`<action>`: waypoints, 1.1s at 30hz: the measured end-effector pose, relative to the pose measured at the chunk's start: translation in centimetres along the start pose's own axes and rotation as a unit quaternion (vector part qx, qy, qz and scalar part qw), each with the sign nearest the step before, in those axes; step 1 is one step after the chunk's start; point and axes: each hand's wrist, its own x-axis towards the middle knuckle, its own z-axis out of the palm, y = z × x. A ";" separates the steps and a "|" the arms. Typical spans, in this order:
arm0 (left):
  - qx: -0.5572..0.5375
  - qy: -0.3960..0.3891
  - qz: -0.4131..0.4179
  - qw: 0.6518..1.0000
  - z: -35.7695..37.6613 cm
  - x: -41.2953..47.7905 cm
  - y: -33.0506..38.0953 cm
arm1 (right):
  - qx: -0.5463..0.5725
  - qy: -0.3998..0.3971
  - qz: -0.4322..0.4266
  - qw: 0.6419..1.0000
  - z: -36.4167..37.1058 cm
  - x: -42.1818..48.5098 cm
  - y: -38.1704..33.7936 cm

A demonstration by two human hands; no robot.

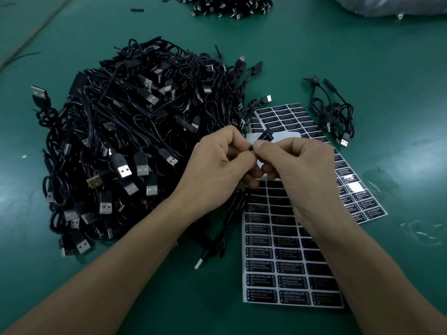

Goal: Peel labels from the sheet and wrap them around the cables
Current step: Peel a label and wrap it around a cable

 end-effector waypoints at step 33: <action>0.061 -0.043 -0.007 0.997 -0.4 -0.4 1.4 | -0.033 -0.074 -0.093 0.992 -0.8 0.0 -0.1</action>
